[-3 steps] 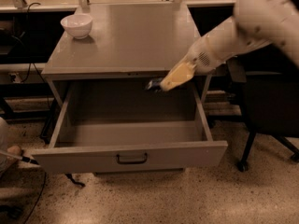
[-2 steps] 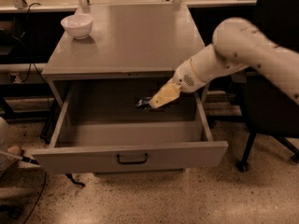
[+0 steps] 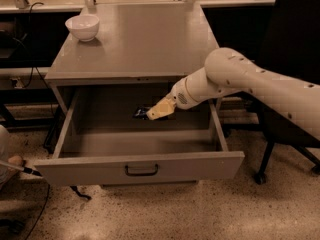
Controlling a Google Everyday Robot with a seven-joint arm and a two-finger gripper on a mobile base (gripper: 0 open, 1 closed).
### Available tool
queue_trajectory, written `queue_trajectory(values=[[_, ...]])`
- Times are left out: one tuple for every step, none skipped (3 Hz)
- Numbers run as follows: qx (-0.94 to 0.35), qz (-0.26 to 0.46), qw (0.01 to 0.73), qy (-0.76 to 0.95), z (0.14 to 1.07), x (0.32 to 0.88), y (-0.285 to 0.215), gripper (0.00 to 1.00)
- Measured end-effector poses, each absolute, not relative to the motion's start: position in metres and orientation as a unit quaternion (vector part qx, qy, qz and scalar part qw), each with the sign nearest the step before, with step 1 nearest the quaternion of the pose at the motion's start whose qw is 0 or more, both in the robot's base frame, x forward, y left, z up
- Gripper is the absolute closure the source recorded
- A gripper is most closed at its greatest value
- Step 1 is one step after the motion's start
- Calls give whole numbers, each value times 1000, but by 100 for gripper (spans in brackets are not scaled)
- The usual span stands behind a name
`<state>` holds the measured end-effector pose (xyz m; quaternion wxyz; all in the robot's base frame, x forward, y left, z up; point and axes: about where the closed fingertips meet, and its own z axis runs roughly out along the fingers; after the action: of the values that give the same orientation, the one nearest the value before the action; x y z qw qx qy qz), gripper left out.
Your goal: Place rxbar blueberry into top drawer
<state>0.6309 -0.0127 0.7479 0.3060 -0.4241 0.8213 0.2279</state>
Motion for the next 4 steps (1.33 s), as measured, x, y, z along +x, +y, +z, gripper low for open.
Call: queue_trajectory(values=[[-389, 217, 336, 830, 731, 651, -7, 84], [-362, 214, 353, 836, 718, 663, -5, 61], [-366, 204, 348, 839, 702, 660, -1, 30], [-377, 197, 336, 840, 689, 652, 2, 5]])
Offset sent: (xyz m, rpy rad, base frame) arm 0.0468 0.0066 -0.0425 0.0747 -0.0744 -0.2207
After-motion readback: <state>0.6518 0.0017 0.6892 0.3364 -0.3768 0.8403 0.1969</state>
